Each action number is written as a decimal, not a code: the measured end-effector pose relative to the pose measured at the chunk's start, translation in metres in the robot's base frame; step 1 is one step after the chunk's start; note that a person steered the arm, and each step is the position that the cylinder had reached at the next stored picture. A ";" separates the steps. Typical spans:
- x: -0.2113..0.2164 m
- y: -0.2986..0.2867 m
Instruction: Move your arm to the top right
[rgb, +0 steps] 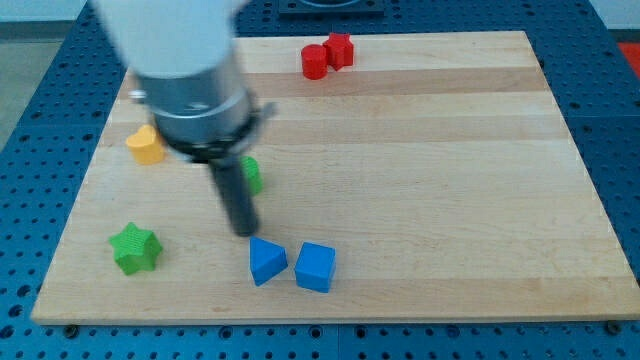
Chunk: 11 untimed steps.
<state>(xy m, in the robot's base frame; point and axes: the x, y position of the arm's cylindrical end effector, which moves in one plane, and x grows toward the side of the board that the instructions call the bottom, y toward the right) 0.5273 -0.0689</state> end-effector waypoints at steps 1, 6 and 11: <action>-0.022 0.051; -0.094 -0.020; -0.068 -0.054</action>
